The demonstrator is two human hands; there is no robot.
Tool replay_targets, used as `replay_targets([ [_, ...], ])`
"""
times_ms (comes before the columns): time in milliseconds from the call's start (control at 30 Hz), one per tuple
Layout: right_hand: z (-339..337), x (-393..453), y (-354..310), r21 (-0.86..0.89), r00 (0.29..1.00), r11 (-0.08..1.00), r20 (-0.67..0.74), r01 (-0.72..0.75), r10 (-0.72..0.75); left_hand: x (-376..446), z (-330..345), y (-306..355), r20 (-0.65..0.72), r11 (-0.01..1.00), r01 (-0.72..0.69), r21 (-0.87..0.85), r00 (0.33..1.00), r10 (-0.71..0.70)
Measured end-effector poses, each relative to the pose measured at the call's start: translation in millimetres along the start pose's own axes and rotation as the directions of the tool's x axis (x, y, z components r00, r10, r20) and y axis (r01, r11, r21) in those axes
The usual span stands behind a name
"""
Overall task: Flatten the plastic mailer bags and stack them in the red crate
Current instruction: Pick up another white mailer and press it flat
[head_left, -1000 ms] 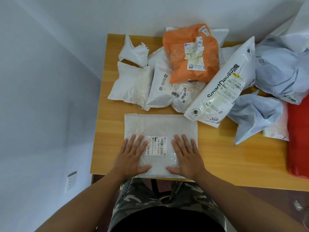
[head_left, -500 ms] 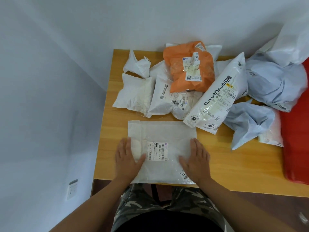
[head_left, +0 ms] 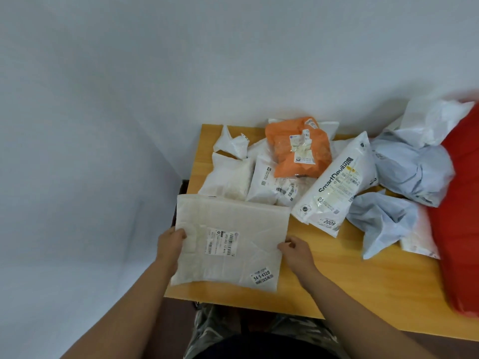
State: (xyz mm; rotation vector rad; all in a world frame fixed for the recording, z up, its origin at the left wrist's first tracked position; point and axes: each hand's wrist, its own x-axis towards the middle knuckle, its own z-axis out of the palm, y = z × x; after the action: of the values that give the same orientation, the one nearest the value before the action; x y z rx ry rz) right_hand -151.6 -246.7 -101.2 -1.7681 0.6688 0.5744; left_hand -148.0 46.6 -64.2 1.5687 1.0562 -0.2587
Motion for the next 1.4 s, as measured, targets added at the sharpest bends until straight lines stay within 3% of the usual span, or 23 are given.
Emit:
replay_targets([
  [167,-13,-3,-48,0.157,0.981,0.977,0.105,0.145,-0.163,-5,-32,25,0.11,0.976,-0.147,-0.16,0.98,0.166],
  [300,-26,-2,-52,0.172,0.973,0.979,0.181,0.111,-0.142,-4,-51,22,0.233,0.97,-0.223,-0.092,0.943,0.239],
  [433,-34,-3,-31,0.115,0.972,0.993,0.237,-0.023,-0.005,12,-66,7,0.418,0.994,-0.093,-0.062,0.902,0.111],
  [567,-41,-2,-3,0.102,0.97,0.99,0.234,-0.095,0.069,24,-70,-18,0.493,0.995,0.083,-0.063,0.869,-0.041],
  [667,-43,6,24,-0.03,0.976,0.995,0.192,-0.096,0.1,28,-60,-40,0.54,0.998,0.054,0.021,0.84,-0.057],
  [767,-41,14,45,-0.357,0.98,0.934,0.184,-0.001,0.071,24,-35,-55,0.5,0.974,-0.064,0.218,0.864,-0.055],
  [867,-35,15,52,-0.654,0.977,0.742,0.214,0.148,-0.006,24,-10,-66,0.408,0.838,-0.238,0.491,0.913,0.02],
  [967,-25,15,54,-0.858,0.971,0.46,0.169,0.229,-0.169,25,6,-71,0.381,0.547,-0.425,0.721,0.903,0.199],
  [1067,-4,21,50,-0.882,0.853,0.269,0.231,0.387,-0.468,24,25,-68,0.424,0.354,-0.56,0.749,0.816,0.392],
  [1133,15,25,39,-0.851,0.766,0.174,0.332,0.495,-0.55,26,39,-64,0.481,0.25,-0.638,0.729,0.737,0.475],
  [1267,59,41,18,-0.78,0.703,0.075,0.513,0.621,-0.492,37,63,-67,0.583,0.122,-0.717,0.686,0.642,0.499],
  [1400,92,59,9,-0.737,0.662,0.056,0.567,0.673,-0.49,54,75,-83,0.621,0.048,-0.738,0.673,0.599,0.504],
])
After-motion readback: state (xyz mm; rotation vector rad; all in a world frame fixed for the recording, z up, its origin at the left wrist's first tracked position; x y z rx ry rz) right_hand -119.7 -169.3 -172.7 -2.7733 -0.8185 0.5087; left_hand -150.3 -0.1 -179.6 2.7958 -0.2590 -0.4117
